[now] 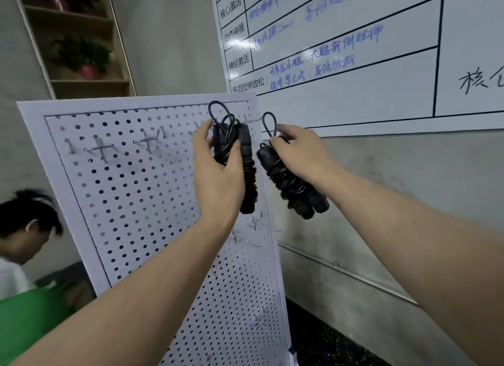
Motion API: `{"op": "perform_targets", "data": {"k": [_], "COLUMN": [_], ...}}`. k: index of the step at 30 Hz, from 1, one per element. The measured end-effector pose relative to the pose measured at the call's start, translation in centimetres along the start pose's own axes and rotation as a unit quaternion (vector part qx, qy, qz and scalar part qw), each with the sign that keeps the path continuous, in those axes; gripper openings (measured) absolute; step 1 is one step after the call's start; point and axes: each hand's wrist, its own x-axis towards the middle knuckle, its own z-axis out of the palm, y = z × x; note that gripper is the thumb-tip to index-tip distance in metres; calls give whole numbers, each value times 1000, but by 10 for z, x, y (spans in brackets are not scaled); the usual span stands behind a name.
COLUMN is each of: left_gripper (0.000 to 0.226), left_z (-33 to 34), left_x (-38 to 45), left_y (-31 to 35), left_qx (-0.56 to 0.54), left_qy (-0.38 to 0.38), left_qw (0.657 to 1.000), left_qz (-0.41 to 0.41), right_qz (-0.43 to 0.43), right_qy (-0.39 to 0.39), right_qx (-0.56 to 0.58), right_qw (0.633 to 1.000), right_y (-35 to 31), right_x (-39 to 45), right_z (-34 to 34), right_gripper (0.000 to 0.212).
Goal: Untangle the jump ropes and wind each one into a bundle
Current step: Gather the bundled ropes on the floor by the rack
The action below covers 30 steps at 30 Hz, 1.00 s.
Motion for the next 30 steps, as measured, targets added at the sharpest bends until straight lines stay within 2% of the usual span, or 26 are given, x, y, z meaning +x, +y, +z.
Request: {"op": "perform_targets", "data": {"k": [9, 15, 19, 24, 27, 30], "left_gripper": [51, 48, 50, 61, 60, 54], "left_z": [-13, -15, -17, -17, -16, -10], "left_x": [-4, 1, 3, -7, -32, -70], "left_y": [-4, -16, -20, -31, -43, -63], "left_qx": [17, 35, 55, 87, 152, 135], "left_qy": [-28, -18, -16, -23, -2, 11], "left_qw": [999, 998, 997, 996, 986, 984], "left_qz": [-27, -56, -45, -1, 68, 114], "right_qz": [11, 22, 34, 40, 39, 43], "right_qy": [-21, -24, -37, -51, -26, 14], "right_qx": [-22, -44, -43, -7, 20, 26], "right_qw": [999, 999, 998, 998, 999, 999], "right_y": [-7, -18, -17, -3, 10, 33], "right_x": [2, 7, 15, 14, 7, -15], "right_z": [0, 0, 8, 22, 25, 22], "right_gripper": [33, 37, 40, 36, 46, 45]}}
